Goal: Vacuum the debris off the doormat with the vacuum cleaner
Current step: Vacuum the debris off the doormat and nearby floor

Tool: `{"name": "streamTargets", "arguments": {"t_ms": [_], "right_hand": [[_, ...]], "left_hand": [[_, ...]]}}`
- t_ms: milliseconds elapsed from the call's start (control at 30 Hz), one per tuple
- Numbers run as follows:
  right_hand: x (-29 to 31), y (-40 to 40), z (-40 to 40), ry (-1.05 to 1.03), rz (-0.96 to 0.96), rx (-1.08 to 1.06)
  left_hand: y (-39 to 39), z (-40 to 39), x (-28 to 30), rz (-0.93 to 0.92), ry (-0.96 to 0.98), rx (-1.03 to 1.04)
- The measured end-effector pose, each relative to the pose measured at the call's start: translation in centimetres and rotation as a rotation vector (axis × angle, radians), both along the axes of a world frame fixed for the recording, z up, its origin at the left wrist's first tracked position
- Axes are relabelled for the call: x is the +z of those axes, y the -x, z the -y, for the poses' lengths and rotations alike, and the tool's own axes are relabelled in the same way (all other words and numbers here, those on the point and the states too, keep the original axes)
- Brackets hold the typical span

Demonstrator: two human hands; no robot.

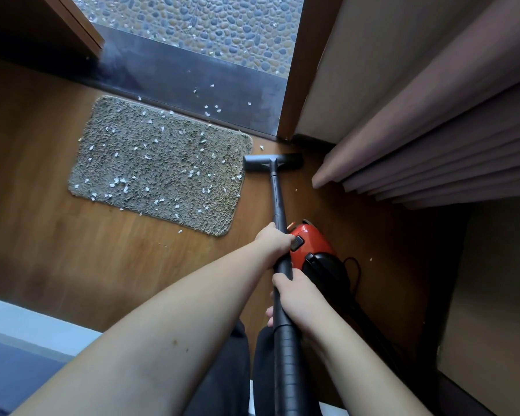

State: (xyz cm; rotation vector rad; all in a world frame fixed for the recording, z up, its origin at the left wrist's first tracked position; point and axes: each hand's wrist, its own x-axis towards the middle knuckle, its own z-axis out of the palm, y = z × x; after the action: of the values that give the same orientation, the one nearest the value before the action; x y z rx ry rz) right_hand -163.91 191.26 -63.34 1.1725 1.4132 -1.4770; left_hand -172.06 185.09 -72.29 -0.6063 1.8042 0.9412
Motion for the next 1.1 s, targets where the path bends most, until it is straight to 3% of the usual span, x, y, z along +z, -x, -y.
{"name": "streamTargets", "arguments": {"t_ms": [133, 233, 533, 1100], "right_hand": [[3.1, 0.9, 2.4, 0.049, 0.001, -0.063], [1.6, 2.6, 2.6, 0.064, -0.069, -0.152], [2.0, 5.4, 3.0, 0.115, -0.048, -0.230], [5.7, -6.9, 3.7, 0.052, 0.037, -0.135]], "left_hand": [[2.2, 0.1, 0.0, -0.066, 0.034, -0.053], [3.8, 0.2, 0.0, -0.084, 0.057, -0.086], [6.5, 0.2, -1.3, -0.059, 0.009, -0.095], [-7.3, 1.1, 2.5, 0.080, -0.040, -0.041]]}}
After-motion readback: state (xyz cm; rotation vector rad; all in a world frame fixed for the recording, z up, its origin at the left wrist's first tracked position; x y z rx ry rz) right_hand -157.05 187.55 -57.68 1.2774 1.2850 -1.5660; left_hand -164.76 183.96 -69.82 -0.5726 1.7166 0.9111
